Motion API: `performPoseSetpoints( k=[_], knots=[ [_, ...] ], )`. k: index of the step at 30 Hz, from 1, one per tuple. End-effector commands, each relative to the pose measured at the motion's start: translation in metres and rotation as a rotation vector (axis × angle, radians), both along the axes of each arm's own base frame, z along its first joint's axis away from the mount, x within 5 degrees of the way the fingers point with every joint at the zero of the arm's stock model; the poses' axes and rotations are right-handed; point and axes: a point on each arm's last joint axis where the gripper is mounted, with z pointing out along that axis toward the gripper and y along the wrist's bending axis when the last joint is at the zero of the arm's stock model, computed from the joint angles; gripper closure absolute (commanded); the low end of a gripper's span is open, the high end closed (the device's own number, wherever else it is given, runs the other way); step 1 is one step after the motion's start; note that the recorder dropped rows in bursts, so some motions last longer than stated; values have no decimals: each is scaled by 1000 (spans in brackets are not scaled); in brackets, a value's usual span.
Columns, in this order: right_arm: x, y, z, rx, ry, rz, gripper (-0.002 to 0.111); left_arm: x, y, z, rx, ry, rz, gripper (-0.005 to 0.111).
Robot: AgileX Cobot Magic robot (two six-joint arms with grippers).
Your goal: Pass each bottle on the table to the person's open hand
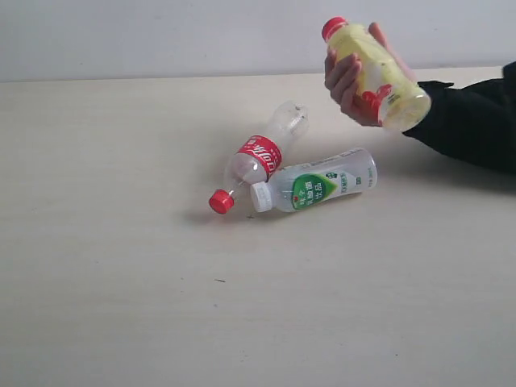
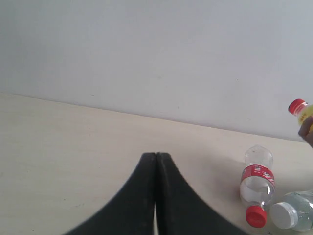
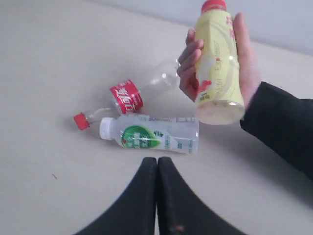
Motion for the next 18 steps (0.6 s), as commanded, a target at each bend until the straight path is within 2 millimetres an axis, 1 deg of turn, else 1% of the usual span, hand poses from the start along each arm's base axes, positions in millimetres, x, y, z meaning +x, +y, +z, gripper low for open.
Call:
performPoseSetpoints(
  k=[1, 4, 7, 10, 14, 18],
  knots=[
    [-62, -14, 0, 114, -200, 15, 108, 0, 0, 1, 4, -9, -4, 107],
    [-78, -19, -11, 106, -246, 21, 108, 0, 0, 1, 4, -9, -4, 107],
    [-85, -21, -21, 110, -250, 23, 108, 0, 0, 1, 4, -9, -4, 107],
    [-82, -20, -32, 107, -216, 20, 108, 0, 0, 1, 4, -9, -4, 107],
    [-78, -17, -41, 186, -208, 1, 108, 0, 0, 1, 4, -9, -4, 107],
    [-75, -16, -39, 268, -241, -23, 108, 0, 0, 1, 4, -9, -4, 107]
  ],
)
